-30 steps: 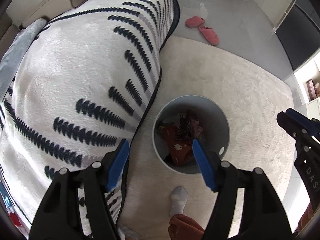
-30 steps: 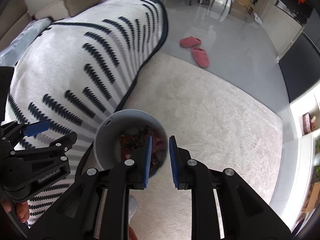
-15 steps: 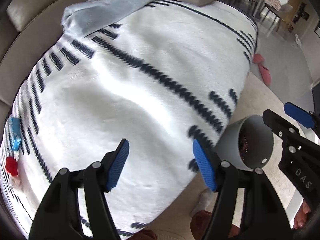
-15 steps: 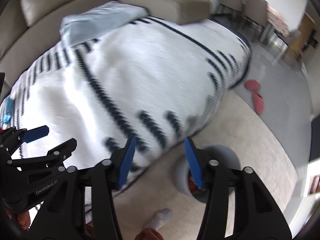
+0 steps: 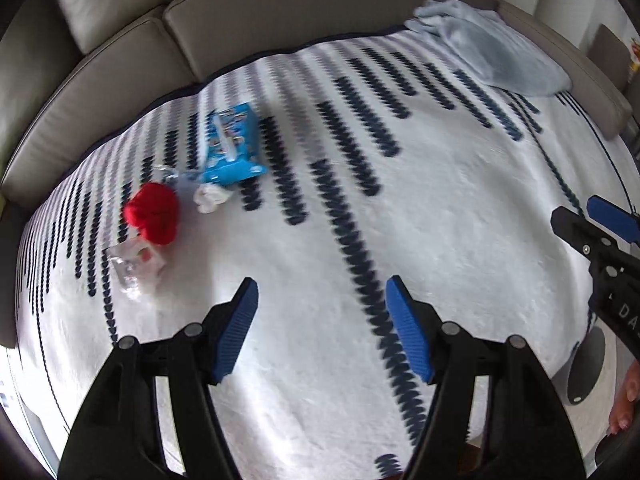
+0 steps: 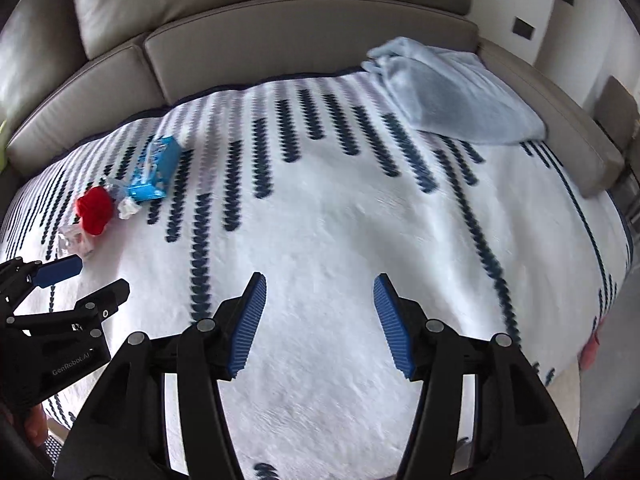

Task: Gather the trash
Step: 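Grasp the clear plastic bag with strawberry label using the left tool, then grasp the red cloth with the right tool while the left tool holds the plastic bag, then carry the plastic bag and red cloth over the bin and open the right tool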

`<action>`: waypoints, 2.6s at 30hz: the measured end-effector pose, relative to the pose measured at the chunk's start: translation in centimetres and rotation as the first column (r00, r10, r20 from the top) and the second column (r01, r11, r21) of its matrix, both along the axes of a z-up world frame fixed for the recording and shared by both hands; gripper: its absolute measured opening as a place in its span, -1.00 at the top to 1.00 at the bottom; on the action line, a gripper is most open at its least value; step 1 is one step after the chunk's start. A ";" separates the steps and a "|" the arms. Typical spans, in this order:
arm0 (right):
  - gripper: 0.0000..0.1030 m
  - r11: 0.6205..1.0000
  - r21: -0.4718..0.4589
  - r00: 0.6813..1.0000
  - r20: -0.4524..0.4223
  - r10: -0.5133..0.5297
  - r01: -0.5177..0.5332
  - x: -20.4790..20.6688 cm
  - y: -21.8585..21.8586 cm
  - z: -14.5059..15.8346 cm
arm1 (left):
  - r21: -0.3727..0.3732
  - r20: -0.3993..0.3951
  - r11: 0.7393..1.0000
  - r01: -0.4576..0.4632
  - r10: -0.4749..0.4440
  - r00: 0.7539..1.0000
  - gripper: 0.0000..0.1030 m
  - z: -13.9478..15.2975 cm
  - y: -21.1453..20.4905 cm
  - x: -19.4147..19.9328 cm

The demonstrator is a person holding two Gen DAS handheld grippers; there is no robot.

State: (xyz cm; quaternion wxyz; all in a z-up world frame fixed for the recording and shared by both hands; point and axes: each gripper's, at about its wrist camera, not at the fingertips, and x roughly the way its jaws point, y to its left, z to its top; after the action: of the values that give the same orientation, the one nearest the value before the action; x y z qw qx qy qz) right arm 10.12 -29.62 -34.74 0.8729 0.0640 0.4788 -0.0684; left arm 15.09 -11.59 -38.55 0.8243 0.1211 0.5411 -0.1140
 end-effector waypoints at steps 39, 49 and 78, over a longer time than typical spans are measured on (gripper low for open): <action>-0.05 0.839 -0.027 0.838 -0.074 0.540 -0.543 17.4 25.5 -6.4 | -0.070 -0.085 0.896 -0.439 0.433 0.897 0.46 -10.1 20.7 9.8; -0.18 0.804 -0.019 0.804 -0.052 0.593 -0.594 17.7 29.4 -6.3 | -0.074 -0.057 0.877 -0.475 0.472 0.880 0.59 -7.8 23.8 7.8; 0.64 0.823 0.023 0.820 -0.067 0.568 -0.568 17.1 30.8 -7.1 | -0.096 -0.030 0.896 -0.433 0.432 0.901 0.66 -4.7 25.2 5.4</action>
State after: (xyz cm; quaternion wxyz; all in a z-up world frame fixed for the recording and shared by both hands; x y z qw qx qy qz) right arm 27.23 1.18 -41.84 0.8360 -0.0831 0.5068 0.1930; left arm 20.46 13.57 -43.21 0.8319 -0.0440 0.5513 0.0445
